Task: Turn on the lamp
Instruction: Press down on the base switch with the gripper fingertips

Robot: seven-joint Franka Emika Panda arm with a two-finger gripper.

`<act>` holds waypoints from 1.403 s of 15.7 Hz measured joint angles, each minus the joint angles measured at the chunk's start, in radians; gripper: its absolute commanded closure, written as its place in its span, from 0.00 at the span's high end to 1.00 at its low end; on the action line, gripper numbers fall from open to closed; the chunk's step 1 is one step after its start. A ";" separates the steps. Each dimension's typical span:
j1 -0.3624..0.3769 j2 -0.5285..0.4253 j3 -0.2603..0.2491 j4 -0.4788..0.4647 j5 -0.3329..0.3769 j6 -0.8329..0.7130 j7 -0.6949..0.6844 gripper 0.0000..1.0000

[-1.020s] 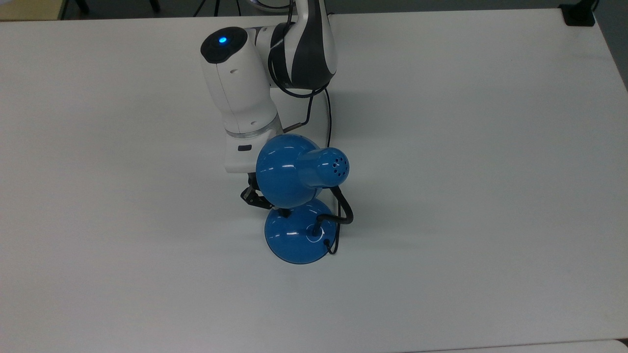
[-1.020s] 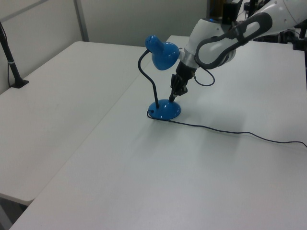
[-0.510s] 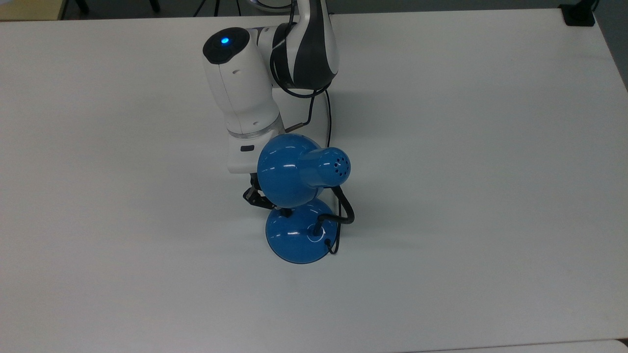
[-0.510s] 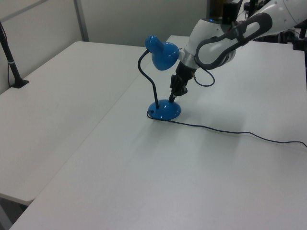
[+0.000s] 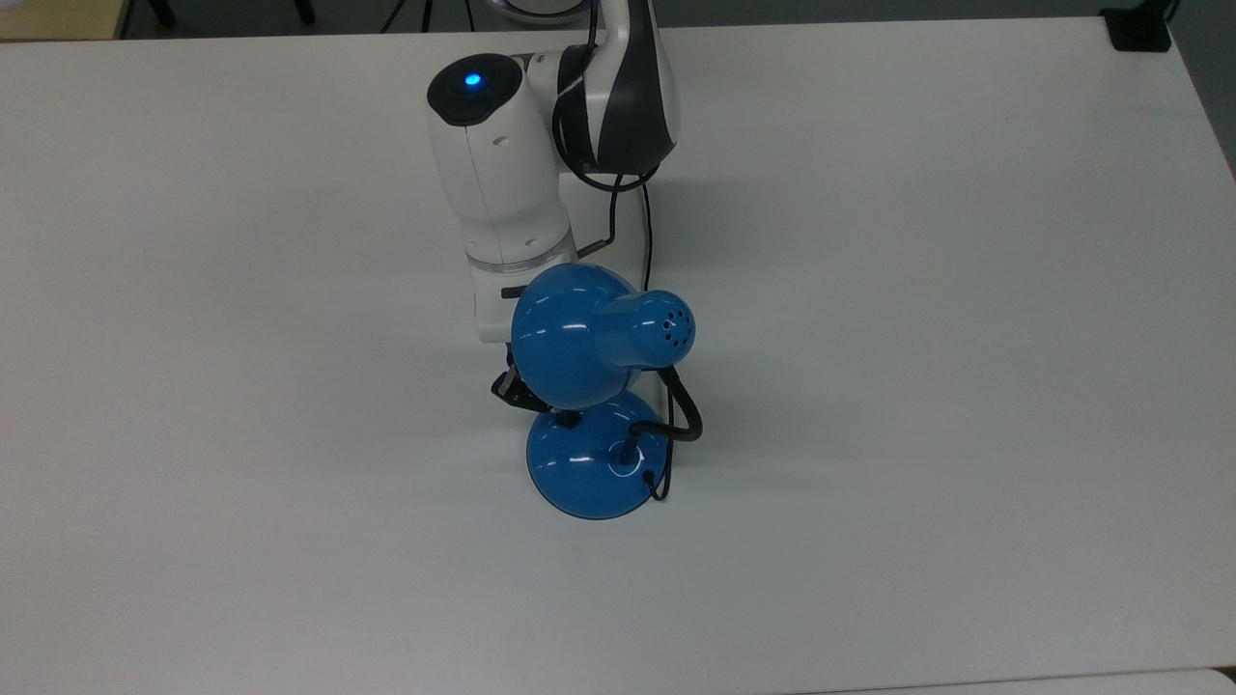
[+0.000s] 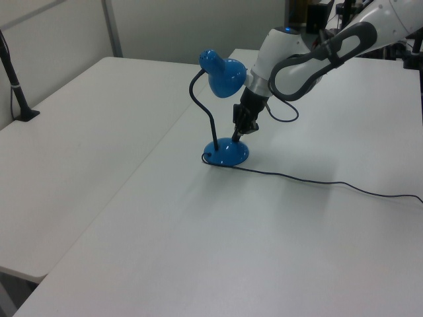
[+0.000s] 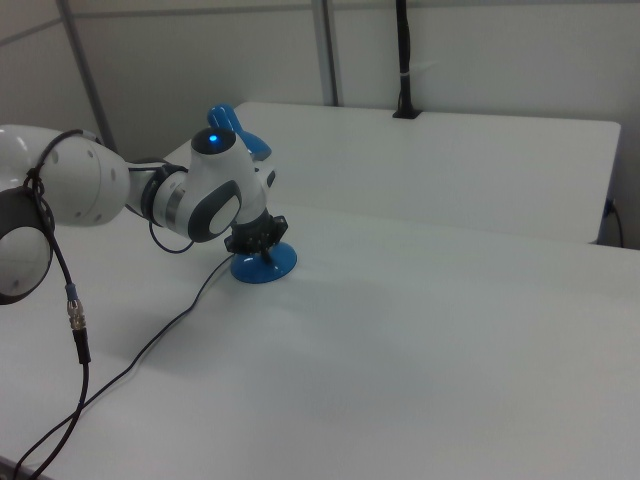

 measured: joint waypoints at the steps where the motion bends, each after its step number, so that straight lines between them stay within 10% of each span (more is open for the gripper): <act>1: 0.001 0.000 0.001 0.000 -0.013 0.000 0.000 0.00; 22: 0.002 0.016 0.033 0.005 -0.163 0.048 0.010 0.00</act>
